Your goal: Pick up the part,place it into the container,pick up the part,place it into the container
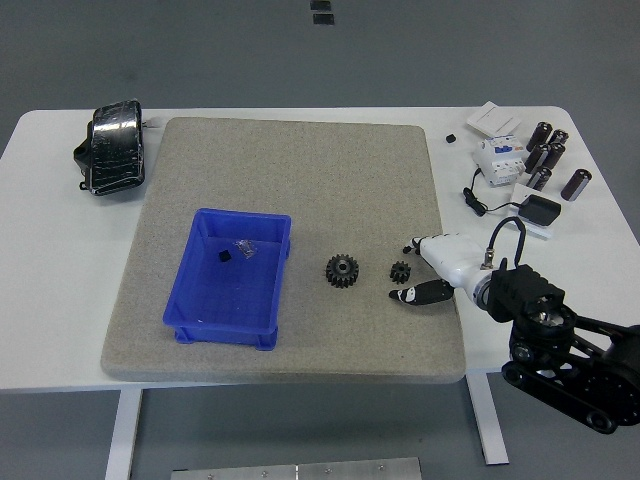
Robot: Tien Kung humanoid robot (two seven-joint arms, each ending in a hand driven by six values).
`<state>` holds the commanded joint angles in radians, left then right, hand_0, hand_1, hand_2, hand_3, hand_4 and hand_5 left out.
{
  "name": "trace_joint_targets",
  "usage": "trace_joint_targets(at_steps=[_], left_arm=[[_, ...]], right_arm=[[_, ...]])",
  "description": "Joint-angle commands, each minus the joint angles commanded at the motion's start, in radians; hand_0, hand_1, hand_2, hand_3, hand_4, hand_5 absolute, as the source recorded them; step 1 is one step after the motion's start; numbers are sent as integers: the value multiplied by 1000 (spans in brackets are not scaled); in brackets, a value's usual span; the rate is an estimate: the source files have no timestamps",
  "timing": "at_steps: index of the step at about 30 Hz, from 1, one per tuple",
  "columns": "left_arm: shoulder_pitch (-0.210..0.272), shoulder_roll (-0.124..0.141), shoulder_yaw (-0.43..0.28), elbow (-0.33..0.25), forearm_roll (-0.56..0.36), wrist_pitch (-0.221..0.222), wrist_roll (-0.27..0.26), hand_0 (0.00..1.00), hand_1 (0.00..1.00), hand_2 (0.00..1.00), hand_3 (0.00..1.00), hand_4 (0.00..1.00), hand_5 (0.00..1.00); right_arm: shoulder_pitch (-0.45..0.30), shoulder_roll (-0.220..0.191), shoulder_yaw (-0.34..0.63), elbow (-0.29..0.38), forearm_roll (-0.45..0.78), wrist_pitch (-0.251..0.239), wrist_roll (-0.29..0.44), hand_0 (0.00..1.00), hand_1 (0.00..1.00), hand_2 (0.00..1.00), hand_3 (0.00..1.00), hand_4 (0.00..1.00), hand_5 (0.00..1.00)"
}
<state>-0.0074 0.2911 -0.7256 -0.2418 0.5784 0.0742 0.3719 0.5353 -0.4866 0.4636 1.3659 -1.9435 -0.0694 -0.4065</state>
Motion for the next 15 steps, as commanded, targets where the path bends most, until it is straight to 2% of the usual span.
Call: trace_joint_targets(at_steps=[15], left_arm=[[2, -1, -5, 0, 6, 0, 2, 686, 668, 642, 595, 705, 275]], right_arm=[[9, 0, -15, 18, -5, -25, 11, 330, 521, 570, 736, 870, 644]])
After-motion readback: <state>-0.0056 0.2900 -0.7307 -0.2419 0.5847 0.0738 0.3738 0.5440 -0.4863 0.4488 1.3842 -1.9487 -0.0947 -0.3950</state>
